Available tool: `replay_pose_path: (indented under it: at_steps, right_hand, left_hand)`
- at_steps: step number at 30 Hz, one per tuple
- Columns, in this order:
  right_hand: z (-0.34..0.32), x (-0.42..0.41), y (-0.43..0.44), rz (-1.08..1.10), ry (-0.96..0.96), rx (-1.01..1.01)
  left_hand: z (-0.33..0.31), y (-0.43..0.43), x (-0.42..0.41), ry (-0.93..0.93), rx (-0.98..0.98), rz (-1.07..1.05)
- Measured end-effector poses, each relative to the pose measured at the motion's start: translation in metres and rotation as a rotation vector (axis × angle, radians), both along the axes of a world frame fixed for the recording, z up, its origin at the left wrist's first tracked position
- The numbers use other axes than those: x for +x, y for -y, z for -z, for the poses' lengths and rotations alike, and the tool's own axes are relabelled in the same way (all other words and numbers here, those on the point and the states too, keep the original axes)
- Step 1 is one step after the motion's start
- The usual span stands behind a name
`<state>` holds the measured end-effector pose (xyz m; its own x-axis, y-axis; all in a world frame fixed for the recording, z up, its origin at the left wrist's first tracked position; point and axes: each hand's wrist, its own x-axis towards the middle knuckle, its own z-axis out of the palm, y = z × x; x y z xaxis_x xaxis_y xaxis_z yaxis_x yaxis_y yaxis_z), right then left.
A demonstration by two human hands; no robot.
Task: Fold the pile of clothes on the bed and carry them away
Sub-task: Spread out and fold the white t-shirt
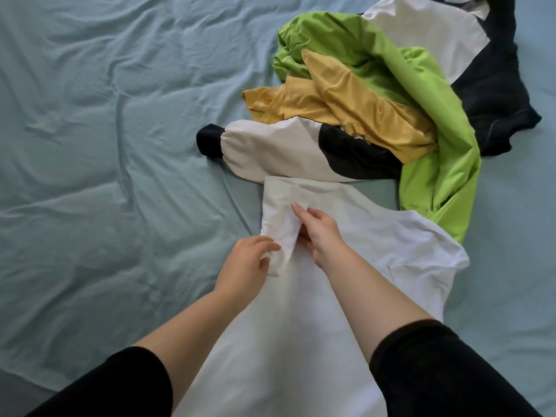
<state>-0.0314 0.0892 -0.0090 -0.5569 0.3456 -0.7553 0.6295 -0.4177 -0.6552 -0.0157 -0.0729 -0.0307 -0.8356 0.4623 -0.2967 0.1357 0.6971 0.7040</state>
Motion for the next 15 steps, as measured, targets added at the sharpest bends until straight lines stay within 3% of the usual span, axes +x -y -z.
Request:
replay_pose_path:
  at_steps: [7,12,15]
  right_hand:
    - [0.001,0.021,-0.003,0.159,-0.140,0.539]
    - [0.027,0.039,-0.021,0.037,0.075,0.586]
    - [0.021,0.034,-0.029,0.060,0.054,0.634]
  left_hand:
    - [0.007,0.000,0.002,0.026,0.063,-0.123]
    - [0.007,0.001,-0.001,0.026,0.064,-0.100]
    - [0.003,0.001,-0.004,0.055,0.084,-0.178]
